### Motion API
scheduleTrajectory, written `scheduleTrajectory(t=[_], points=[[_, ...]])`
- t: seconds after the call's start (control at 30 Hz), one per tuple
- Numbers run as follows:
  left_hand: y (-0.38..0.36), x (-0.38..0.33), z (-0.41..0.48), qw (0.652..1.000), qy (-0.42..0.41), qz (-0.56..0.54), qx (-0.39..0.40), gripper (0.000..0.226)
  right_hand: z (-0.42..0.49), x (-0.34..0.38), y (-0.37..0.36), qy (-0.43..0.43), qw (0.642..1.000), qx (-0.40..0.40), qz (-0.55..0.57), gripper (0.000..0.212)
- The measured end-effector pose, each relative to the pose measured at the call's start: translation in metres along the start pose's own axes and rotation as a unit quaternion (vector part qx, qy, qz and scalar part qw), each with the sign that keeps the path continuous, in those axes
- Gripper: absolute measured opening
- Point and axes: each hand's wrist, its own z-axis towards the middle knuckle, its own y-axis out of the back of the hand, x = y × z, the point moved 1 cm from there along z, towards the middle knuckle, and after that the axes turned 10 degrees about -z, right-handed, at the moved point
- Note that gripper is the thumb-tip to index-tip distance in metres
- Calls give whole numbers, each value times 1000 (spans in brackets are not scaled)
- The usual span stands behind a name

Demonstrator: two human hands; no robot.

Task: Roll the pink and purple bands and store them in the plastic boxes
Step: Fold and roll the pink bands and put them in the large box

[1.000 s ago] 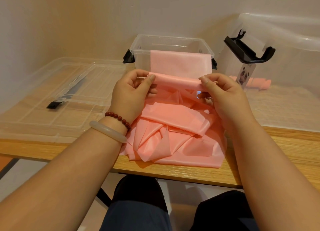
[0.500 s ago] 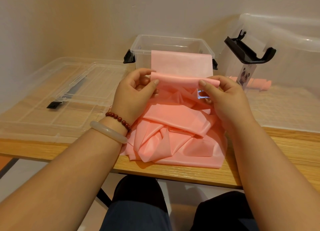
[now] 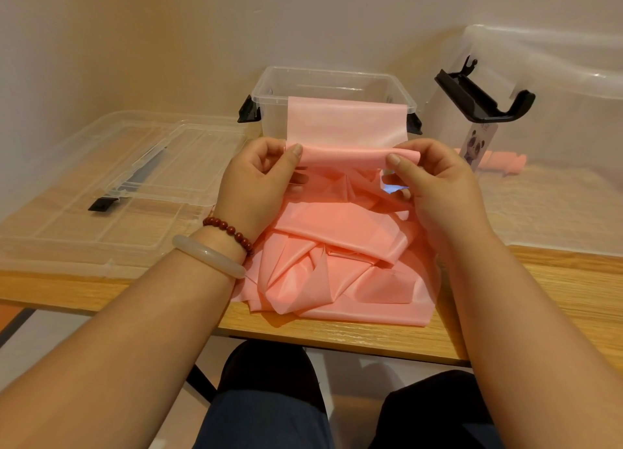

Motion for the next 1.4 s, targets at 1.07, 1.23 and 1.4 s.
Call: scheduleTrajectory(t=[1.07,1.23,1.4], points=[[1,-2,-2,1000,-15,-11,-1,16,-6,7,-2,10,998,51,23,22],[0,-5,-4,1000,-6,-23,18,20,-3,3,0,25,998,6,-51,13],[1,-4,-4,1000,-9,-8,22,19,-2,3,-2,9,998,-6,-54,10]])
